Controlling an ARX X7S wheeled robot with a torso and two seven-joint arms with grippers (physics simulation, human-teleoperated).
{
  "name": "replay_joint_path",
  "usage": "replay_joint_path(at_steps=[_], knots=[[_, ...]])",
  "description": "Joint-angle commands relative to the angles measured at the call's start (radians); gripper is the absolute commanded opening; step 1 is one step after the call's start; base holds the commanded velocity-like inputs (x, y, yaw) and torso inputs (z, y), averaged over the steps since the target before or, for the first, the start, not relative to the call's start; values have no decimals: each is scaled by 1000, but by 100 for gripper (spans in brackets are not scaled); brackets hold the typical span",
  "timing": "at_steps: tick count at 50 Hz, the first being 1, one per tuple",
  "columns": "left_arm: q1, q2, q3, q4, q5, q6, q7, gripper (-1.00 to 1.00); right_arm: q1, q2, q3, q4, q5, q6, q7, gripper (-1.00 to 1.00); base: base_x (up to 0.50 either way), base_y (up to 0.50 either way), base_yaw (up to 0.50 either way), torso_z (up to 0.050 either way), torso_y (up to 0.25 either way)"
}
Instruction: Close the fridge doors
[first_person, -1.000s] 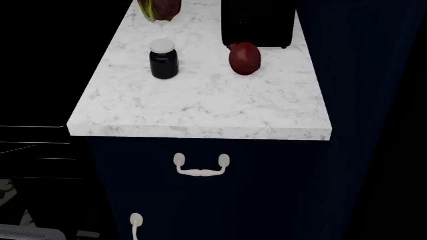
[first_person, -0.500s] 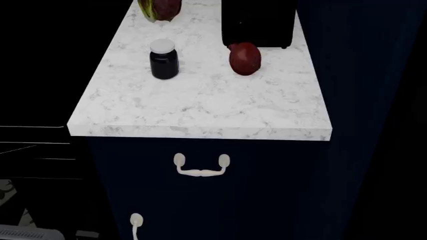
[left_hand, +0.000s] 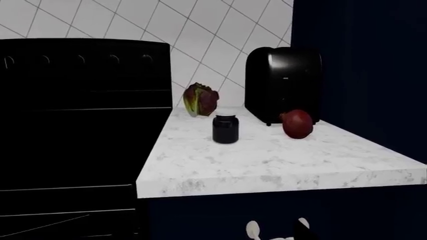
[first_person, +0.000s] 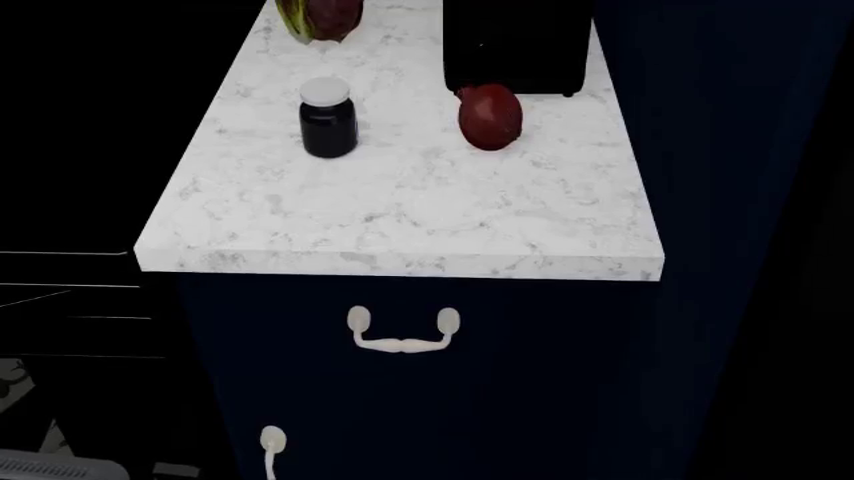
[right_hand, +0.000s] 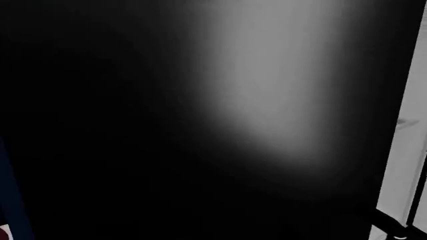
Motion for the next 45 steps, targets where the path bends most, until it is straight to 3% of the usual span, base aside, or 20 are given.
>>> replay_joint_path(at_steps=[1,9,21,23,26,28,38,45], knots=[[-3,-3,3,-2,-4,2,-1,100,-198,20,196,-236,169,-45,95,100,0,0,0,0,0],[-3,-5,7,-1,1,3,-6,100,-360,-27,333,-424,232,-68,86,100,0,0,0,0,0],[-3,-7,15,-3,9,2,-15,100,-422,-200,245,-673,164,-54,13,100,0,0,0,0,0],[-4,-7,21,-5,21,6,-19,100,-386,-214,192,-705,106,-31,-16,100,0,0,0,0,0],[-5,-8,23,-11,20,10,-15,100,-519,-5,-197,-705,-213,-467,-75,100,0,0,0,0,0],[-5,-8,24,-11,24,11,-18,100,-513,52,-382,-705,-330,-635,-54,100,0,0,0,0,0],[-3,-12,31,-5,27,21,-18,100,-600,-108,-618,-587,-761,-769,-289,100,0,0,0,0,0],[-3,-13,36,-7,40,32,-24,100,-645,-168,-669,-462,-853,-874,-365,100,0,0,0,0,0]])
